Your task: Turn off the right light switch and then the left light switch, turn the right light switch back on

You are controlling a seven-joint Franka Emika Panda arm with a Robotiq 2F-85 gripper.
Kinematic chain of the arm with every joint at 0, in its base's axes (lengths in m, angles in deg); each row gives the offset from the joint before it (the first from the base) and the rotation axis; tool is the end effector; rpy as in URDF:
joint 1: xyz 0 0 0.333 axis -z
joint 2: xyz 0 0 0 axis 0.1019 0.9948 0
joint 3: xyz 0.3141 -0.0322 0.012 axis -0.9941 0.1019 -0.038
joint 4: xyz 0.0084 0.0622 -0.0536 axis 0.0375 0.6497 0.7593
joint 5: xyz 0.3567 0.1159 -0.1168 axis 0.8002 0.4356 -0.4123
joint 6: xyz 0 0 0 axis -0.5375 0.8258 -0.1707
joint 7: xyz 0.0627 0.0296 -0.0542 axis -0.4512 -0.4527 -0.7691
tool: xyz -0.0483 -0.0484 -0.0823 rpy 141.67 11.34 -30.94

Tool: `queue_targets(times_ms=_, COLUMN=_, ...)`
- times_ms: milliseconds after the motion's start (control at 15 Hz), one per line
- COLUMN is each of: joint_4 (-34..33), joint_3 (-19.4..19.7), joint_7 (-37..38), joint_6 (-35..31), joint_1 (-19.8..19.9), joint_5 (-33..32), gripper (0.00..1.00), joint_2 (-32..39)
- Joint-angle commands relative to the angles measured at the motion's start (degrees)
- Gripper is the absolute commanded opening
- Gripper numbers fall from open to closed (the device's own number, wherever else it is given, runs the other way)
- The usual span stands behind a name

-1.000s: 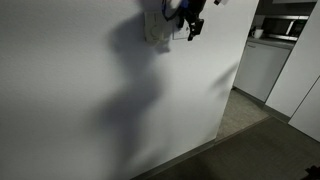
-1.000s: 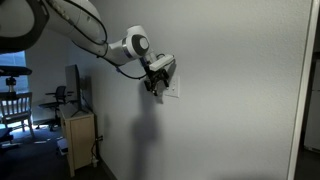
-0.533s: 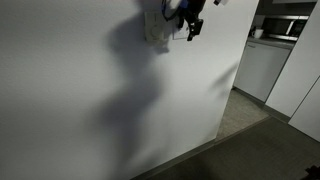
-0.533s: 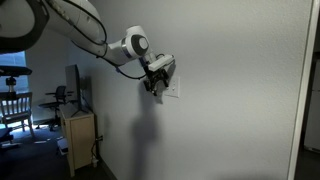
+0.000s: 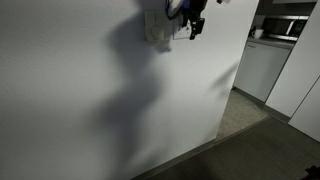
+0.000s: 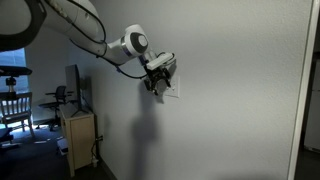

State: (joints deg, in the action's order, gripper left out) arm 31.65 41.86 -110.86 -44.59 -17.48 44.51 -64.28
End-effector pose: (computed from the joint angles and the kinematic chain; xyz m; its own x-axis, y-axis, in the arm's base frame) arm 0.6882 0.1996 0.5590 0.1902 0.9799 -0.0603 0.8621 -0.1373 0.4879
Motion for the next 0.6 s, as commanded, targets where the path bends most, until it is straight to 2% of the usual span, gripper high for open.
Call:
queue_targets(times_ms=0, joint_4=2.43, joint_3=0.89, joint_7=2.51, joint_6=2.72, joint_1=-0.09, joint_5=-0.78, gripper=1.0, joint_2=-3.24)
queue_targets(times_ms=267, joint_4=3.64, joint_3=0.65, joint_7=3.48, joint_6=4.83, joint_1=0.0, joint_5=-0.34, gripper=1.0, joint_2=-4.66)
queue_targets(times_ms=333, joint_4=5.33, joint_3=0.42, joint_7=2.32, joint_6=1.09, joint_1=0.29, joint_5=-1.0, gripper=1.0, joint_2=-5.38)
queue_targets(times_ms=533, joint_4=8.66, joint_3=0.14, joint_7=-0.04, joint_6=-3.51, joint_1=0.72, joint_5=-0.97, gripper=1.0, joint_2=-6.8)
